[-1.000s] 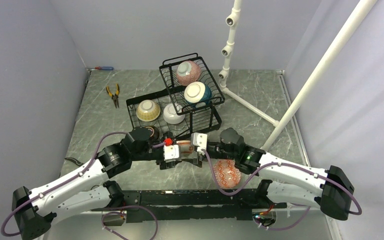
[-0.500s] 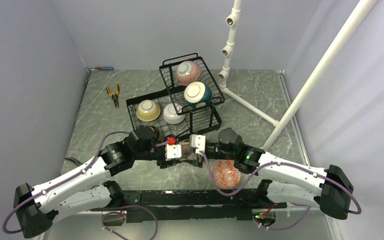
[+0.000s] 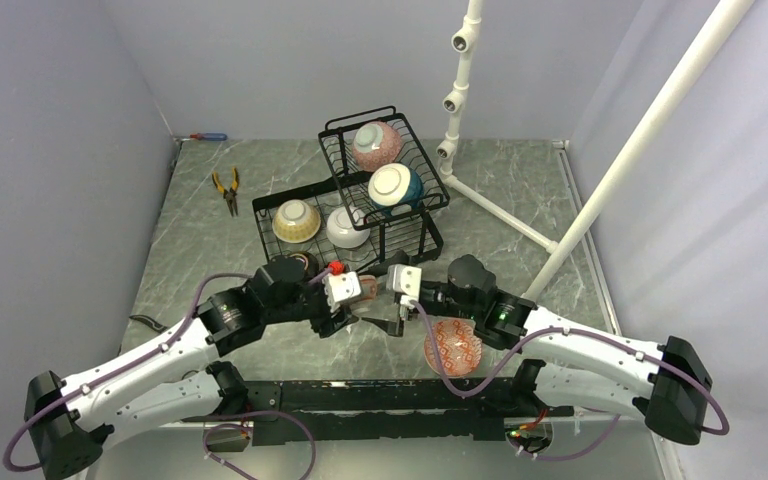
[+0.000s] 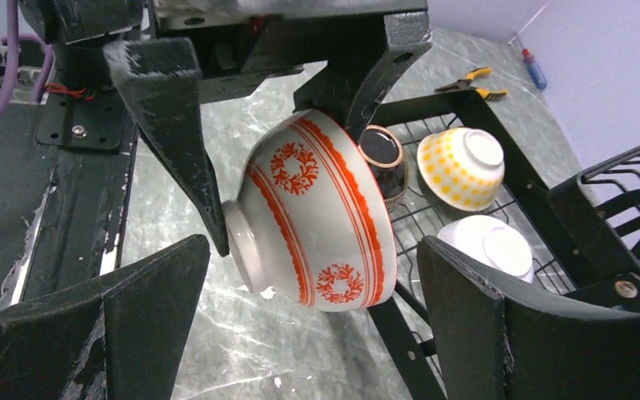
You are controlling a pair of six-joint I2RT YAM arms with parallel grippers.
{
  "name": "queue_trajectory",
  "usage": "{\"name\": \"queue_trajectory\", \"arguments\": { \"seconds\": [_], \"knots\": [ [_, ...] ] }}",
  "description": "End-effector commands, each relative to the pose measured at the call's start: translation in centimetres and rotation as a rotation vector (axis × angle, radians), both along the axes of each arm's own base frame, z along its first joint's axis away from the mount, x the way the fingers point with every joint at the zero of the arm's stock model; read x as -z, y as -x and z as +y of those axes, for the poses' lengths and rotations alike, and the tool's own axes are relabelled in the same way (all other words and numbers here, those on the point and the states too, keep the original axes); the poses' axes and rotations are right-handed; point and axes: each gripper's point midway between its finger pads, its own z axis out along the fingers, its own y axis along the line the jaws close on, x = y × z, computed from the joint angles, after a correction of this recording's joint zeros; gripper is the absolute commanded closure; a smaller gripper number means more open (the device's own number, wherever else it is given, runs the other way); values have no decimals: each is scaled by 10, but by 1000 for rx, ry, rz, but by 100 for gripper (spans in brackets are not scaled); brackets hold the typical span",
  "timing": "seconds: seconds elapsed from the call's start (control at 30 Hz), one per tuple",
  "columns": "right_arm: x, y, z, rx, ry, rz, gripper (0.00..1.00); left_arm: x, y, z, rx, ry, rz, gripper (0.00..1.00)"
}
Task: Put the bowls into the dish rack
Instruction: Pick up the bowl from the center of the board, then move the bowl to the dish rack.
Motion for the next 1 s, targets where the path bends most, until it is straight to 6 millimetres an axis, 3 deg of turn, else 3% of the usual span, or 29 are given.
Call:
{"name": "queue_trajectory", "arguments": {
  "seconds": [0.0, 0.37, 0.5, 0.87, 0.97],
  "knots": [
    [-25, -2, -1, 19, -85, -42, 0, -23, -19, -8, -158, 134, 44, 97],
    [-23, -7, -4, 57, -88, -47, 0, -19, -51, 4, -496, 330, 311, 98],
    [-19, -8, -4, 61, -77, -45, 0, -28, -65, 8, -581, 402, 412, 97],
    [-13, -7, -3, 53, -64, -37, 0, -56, -130, 33, -728, 614, 618, 97],
    [-13, -7, -4, 54, -58, -36, 0, -54, -147, 34, -737, 645, 652, 97]
  ]
}}
